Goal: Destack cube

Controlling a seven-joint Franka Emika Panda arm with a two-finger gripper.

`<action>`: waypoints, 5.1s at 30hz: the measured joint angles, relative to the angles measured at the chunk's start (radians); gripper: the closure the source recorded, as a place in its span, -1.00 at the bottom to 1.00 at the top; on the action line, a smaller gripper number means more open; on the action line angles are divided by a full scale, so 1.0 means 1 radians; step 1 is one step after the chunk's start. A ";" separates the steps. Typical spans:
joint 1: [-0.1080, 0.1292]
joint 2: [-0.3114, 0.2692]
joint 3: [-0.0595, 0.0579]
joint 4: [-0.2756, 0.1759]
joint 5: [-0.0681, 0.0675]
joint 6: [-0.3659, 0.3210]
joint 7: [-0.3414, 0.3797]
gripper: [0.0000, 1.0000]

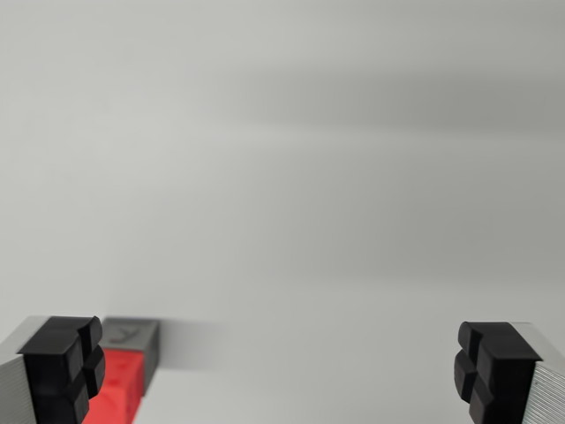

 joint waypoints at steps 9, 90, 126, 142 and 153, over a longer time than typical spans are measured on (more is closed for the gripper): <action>0.008 -0.017 0.004 -0.043 0.000 0.022 0.011 -1.00; 0.175 -0.183 0.145 -0.655 0.051 0.435 0.274 -1.00; 0.196 0.112 0.134 -0.683 -0.037 0.752 0.370 -1.00; 0.200 0.131 0.127 -0.680 -0.046 0.771 0.377 1.00; 0.200 0.131 0.127 -0.680 -0.046 0.771 0.377 1.00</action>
